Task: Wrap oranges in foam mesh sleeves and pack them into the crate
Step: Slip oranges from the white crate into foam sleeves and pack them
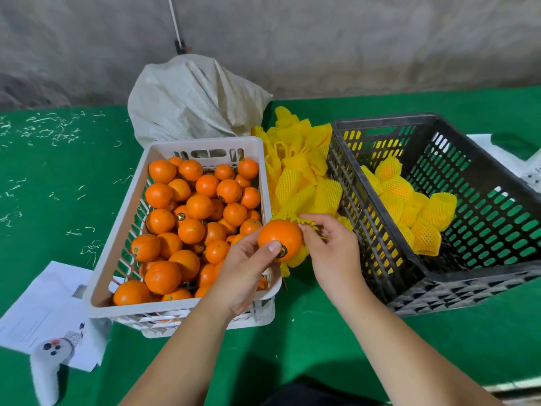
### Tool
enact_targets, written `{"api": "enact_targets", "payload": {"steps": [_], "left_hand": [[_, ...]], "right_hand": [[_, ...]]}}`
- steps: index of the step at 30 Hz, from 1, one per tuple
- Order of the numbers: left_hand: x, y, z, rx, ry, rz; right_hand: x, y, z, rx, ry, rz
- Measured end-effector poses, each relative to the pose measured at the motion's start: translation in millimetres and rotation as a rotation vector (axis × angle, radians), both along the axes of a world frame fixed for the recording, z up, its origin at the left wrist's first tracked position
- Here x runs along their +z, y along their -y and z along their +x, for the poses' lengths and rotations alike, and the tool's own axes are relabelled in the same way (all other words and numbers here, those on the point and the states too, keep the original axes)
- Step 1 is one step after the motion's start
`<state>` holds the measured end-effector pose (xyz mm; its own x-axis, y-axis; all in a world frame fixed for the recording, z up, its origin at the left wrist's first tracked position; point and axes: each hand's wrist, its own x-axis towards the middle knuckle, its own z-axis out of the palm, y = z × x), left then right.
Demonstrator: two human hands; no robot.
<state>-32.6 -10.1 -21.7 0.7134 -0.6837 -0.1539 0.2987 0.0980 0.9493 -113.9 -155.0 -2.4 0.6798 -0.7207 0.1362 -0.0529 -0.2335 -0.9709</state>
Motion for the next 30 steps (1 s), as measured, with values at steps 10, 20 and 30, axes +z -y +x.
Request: {"api": "enact_targets", "payload": {"steps": [10, 20, 30], "left_hand": [[-10, 9, 8, 0.164, 0.059, -0.042], [-16, 6, 8, 0.045, 0.210, -0.048], [-13, 13, -3, 0.192, 0.407, 0.074]], "right_hand": [[2, -29, -16, 0.157, 0.055, -0.431], [6, -14, -8, 0.136, 0.021, -0.550], [16, -7, -13, 0.184, 0.000, -0.708]]}}
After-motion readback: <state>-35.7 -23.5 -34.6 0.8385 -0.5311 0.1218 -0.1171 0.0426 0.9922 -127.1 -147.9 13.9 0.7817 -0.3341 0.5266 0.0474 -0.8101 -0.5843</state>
